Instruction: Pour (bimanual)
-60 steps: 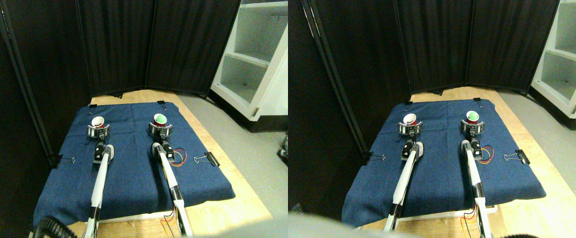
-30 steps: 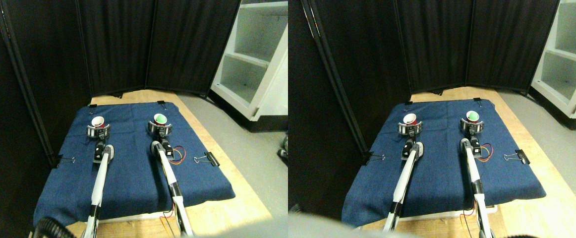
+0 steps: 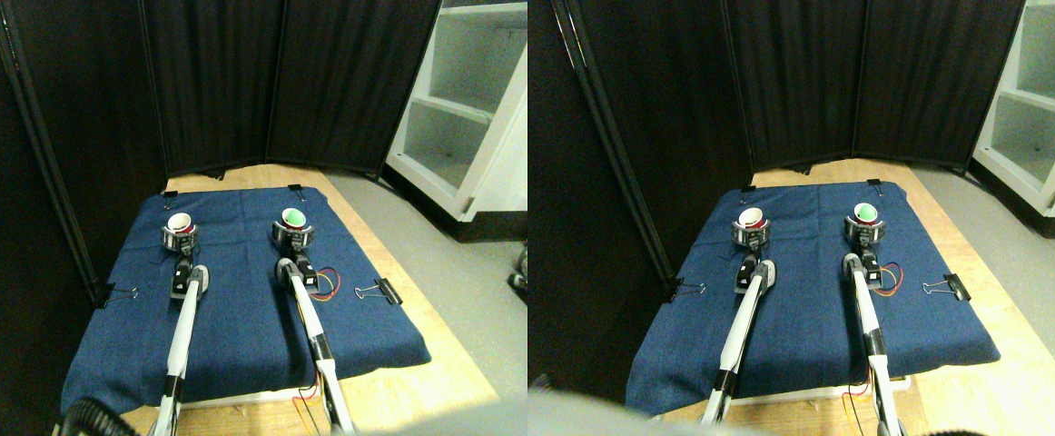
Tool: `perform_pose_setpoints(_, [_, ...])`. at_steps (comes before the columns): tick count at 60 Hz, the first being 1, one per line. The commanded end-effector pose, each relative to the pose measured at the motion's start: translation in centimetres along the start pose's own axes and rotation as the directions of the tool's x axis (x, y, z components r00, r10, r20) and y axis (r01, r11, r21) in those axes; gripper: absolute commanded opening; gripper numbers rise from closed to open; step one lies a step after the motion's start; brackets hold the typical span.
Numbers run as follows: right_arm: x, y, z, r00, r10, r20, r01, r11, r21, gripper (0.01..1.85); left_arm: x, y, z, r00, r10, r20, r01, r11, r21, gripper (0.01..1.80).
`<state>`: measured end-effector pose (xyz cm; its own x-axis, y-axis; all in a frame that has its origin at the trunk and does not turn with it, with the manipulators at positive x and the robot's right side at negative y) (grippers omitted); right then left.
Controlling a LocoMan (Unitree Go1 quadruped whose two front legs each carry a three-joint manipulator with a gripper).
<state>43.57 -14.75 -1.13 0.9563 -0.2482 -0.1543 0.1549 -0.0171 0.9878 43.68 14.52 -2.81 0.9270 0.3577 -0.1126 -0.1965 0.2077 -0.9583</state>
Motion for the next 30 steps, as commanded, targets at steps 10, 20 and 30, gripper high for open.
perform_pose_setpoints(10, [1.62, 0.38, 0.45, 0.985, -0.047, 0.166, 0.031, 0.995, 0.097, 0.33, 2.23, 0.60, -0.72, 0.954, 0.034, 0.297, -0.017, 0.998, -0.062, 0.33])
perform_pose_setpoints(20, [1.56, 0.52, 0.42, 0.982, -0.052, 0.181, 0.035, 0.995, 0.099, 0.33, 1.90, 0.40, -0.46, 0.959, 0.019, 0.282, 0.001, 0.998, -0.070, 0.33])
perform_pose_setpoints(30, [1.34, 0.67, 0.28, 0.981, -0.028, 0.194, 0.014, 0.997, 0.073, 0.33, 1.56, 0.06, -0.22, 0.963, 0.006, 0.271, 0.009, 0.999, -0.053, 0.33])
